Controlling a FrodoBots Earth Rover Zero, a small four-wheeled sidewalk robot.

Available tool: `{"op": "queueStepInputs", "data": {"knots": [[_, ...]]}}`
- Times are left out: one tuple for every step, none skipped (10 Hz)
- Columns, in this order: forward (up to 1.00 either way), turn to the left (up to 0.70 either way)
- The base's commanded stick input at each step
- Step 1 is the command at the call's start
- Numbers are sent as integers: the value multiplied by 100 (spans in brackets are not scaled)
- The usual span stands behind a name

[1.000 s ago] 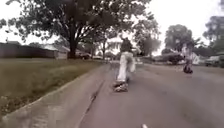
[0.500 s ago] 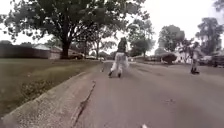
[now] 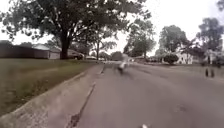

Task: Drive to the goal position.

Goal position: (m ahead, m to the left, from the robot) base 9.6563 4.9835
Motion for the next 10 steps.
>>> {"op": "queueStepInputs", "data": {"knots": [[70,0],[70,0],[70,0],[70,0],[70,0],[70,0],[70,0],[70,0],[70,0],[70,0]]}}
